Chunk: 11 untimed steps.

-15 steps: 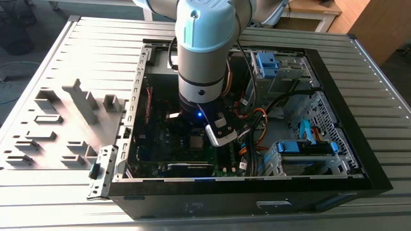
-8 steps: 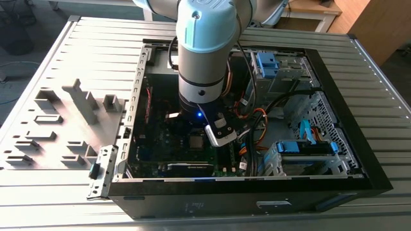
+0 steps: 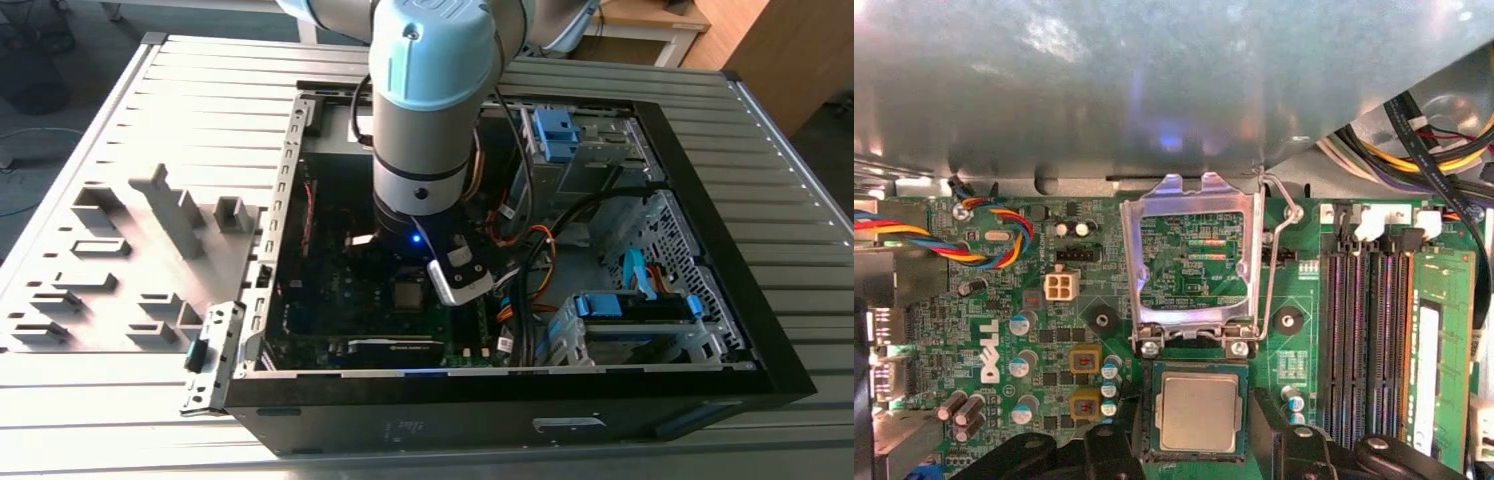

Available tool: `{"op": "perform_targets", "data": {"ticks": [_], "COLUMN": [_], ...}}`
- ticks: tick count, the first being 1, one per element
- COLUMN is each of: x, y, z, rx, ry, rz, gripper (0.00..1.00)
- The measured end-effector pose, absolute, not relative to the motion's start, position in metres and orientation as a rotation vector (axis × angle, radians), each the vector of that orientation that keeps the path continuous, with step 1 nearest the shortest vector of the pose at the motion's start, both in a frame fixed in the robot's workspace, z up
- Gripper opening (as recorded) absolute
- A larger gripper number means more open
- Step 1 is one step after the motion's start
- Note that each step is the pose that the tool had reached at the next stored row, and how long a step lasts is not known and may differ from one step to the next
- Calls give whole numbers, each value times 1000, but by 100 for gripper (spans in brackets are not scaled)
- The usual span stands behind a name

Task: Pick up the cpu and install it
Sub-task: 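Place the cpu into insertion slot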

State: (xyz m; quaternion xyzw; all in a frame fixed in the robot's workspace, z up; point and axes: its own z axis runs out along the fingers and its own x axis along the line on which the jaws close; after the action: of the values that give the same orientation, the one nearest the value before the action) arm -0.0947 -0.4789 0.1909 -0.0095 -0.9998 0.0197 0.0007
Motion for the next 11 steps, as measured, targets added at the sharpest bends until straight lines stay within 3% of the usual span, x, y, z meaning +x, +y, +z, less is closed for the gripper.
{"op": "perform_targets", "data": {"ticks": [11], "x": [-94], "y": [-479], "z": [190], "rx": [-30], "ry": [-3138], "rz": [62], "gripper": [54]}}
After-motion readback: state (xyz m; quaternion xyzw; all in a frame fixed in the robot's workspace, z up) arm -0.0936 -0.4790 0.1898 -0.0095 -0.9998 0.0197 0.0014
